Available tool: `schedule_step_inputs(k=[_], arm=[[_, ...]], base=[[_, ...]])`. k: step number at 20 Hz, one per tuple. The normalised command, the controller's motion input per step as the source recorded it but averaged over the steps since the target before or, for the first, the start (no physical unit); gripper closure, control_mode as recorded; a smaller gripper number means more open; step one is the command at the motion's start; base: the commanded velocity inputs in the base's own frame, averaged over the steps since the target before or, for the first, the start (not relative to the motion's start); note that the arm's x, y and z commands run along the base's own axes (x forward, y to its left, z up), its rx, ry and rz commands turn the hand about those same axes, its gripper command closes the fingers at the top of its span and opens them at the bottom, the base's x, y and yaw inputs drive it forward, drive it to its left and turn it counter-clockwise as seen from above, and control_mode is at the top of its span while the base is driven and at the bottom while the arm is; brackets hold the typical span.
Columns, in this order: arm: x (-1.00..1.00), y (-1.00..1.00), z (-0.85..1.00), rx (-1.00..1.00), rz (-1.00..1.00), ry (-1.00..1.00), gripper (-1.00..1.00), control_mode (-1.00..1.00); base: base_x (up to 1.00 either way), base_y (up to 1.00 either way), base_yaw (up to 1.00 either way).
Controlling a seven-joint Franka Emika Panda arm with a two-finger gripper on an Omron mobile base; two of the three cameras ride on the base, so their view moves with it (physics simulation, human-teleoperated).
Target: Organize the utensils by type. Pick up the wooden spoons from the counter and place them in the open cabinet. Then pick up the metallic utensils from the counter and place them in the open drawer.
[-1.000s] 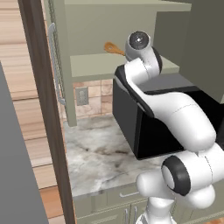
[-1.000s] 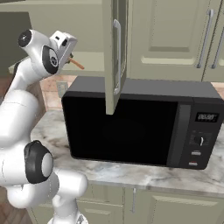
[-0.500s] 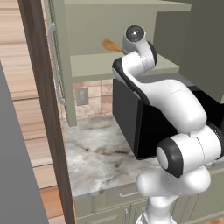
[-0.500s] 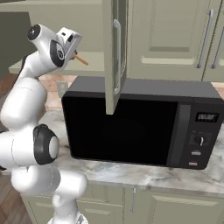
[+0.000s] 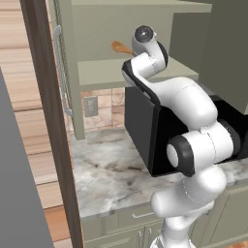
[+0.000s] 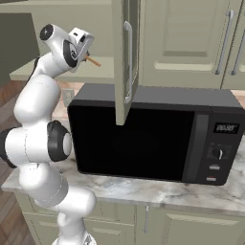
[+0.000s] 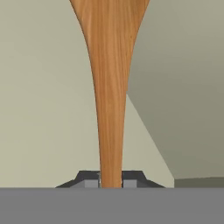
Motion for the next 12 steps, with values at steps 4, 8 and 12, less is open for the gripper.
schedule_step_inputs(k=[4,8,12], arm=[[0.43,0.0,-0.1,-0.01,0.0,0.0,1.0,-1.0],[0.36,0.0,-0.18,-0.01,0.0,-0.01,1.0,-1.0],[0.23,0.0,-0.13,-0.01,0.0,-0.02,1.0,-1.0]], base=[[0.0,0.0,0.0],[0.0,0.0,0.0],[0.0,0.0,0.0]])
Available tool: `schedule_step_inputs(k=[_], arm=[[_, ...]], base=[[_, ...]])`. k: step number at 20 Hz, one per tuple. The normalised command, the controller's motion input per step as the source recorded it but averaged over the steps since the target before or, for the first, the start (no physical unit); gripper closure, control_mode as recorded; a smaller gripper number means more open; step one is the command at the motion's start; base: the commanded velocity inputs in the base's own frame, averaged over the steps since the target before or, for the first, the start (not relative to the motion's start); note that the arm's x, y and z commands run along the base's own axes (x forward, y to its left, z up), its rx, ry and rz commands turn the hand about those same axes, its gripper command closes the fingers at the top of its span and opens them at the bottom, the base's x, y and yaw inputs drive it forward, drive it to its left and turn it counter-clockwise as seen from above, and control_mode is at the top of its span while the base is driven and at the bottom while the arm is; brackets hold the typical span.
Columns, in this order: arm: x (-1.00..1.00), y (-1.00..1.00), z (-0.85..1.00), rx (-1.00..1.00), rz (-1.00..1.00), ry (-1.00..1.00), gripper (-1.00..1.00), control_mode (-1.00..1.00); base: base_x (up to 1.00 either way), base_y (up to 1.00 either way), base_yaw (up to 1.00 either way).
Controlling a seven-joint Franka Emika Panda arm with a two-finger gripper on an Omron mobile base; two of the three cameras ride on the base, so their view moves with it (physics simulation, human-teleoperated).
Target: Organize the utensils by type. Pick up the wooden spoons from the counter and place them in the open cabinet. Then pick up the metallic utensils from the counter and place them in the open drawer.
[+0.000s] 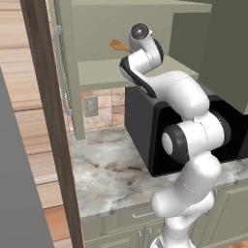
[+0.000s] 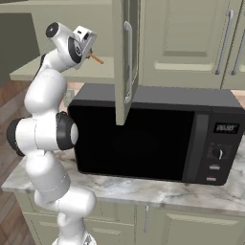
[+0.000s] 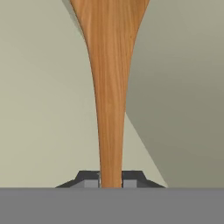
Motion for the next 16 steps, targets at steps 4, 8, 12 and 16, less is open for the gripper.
schedule_step_inputs(k=[4,8,12,16], arm=[[0.25,0.0,-0.08,0.0,0.01,-0.02,1.0,-1.0],[0.26,0.0,-0.11,0.0,0.03,-0.01,1.0,-1.0],[0.19,0.0,-0.1,0.0,0.03,0.0,-1.0,-1.0],[0.05,0.0,-0.13,0.0,0.02,-0.03,-1.0,-1.0]], base=[[0.0,0.0,0.0],[0.0,0.0,0.0],[0.0,0.0,0.0],[0.0,0.0,0.0]])
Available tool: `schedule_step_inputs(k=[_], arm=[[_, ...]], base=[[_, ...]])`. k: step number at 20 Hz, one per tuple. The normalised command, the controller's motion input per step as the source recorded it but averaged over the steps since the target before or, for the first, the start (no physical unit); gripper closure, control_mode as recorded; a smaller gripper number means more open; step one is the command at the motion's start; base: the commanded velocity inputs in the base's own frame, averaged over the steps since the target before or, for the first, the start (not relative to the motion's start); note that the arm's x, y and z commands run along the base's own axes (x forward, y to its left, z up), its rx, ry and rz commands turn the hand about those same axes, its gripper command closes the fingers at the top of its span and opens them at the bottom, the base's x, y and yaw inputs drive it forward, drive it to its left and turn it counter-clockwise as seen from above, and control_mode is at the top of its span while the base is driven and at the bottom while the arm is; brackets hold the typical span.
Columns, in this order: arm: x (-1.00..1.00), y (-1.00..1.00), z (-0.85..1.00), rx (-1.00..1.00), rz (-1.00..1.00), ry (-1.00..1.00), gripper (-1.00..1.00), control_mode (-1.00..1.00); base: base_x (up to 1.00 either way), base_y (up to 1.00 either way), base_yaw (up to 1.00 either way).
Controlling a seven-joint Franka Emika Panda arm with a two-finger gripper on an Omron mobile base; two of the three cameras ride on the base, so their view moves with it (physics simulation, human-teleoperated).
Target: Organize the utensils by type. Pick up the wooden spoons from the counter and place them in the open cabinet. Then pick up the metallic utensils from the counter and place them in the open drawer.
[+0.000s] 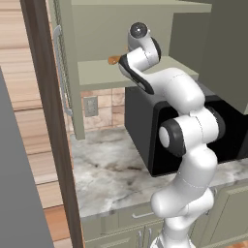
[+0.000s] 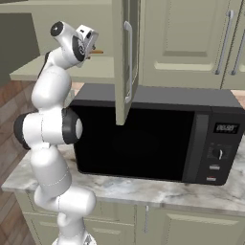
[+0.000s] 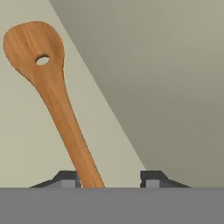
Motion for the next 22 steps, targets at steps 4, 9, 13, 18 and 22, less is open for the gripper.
schedule_step_inputs(k=[4,9,13,18,22], arm=[[0.0,0.0,-0.09,0.0,0.0,-0.09,-1.0,-1.0],[0.0,0.0,0.0,0.01,0.0,-0.11,-1.0,-1.0],[0.0,-0.11,0.0,0.15,0.0,-0.02,-1.0,-1.0],[0.0,-0.12,0.0,0.21,0.0,-0.01,-1.0,-1.0],[0.0,-0.1,0.0,0.17,0.0,0.0,-1.0,-1.0]], base=[[0.0,0.0,0.0],[0.0,0.0,0.0],[0.0,0.0,0.0],[0.0,0.0,0.0],[0.0,0.0,0.0]])
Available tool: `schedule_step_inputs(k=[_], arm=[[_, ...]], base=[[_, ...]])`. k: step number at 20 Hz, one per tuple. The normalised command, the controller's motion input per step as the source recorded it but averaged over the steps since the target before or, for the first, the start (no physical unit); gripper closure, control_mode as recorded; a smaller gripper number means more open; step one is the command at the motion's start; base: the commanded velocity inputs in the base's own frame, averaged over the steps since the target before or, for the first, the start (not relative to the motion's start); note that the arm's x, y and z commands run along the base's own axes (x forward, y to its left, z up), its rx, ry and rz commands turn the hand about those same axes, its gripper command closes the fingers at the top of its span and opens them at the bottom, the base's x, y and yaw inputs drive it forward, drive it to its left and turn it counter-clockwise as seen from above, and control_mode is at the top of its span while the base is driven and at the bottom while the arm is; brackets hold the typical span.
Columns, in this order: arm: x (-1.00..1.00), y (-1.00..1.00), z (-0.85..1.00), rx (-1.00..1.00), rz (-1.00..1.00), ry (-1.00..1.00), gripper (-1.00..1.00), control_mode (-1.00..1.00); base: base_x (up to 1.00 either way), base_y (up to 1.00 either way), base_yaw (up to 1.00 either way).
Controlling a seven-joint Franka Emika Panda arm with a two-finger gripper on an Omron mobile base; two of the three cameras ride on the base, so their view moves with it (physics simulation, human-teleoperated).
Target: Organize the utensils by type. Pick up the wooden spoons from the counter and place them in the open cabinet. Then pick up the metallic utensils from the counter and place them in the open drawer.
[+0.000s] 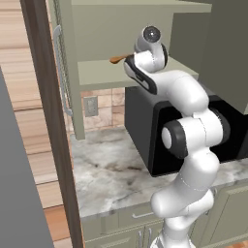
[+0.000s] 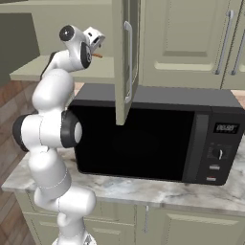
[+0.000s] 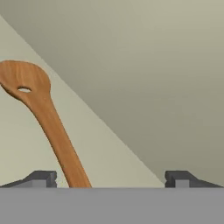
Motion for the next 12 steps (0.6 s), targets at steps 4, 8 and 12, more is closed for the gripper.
schedule_step_inputs(k=[4,8,12], arm=[[0.0,-0.08,0.0,0.1,0.0,0.0,-1.0,-1.0],[0.0,0.0,0.0,0.09,0.0,0.0,-1.0,-1.0],[-0.34,0.07,0.0,0.02,0.03,0.0,-1.0,-1.0]], base=[[0.0,0.0,0.0],[0.0,0.0,0.0],[0.0,0.0,0.0]])
